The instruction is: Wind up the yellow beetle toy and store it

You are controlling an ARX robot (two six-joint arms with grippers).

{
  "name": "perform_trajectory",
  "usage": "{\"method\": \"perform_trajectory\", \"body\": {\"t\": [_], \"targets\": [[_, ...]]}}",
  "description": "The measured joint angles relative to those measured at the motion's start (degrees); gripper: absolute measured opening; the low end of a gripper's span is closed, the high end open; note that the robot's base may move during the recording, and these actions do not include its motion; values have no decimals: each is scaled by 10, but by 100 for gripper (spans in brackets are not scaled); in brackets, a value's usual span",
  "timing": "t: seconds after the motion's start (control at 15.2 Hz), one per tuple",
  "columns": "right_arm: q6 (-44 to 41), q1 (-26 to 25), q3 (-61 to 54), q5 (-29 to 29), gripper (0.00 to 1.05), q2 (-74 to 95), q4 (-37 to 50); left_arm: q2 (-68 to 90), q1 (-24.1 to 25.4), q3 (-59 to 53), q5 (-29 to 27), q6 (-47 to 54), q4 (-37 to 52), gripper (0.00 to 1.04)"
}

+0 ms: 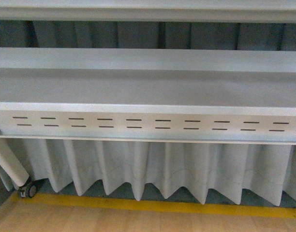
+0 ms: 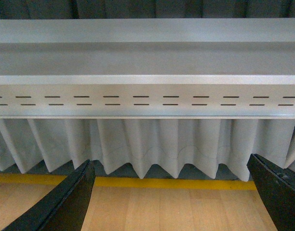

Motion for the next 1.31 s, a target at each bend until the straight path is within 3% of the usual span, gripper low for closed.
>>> {"method": "perform_trajectory", "body": {"t": [1.31], "targets": [[0, 0, 0, 0, 98, 0, 0, 0, 0, 0, 0, 0, 0, 98]]}}
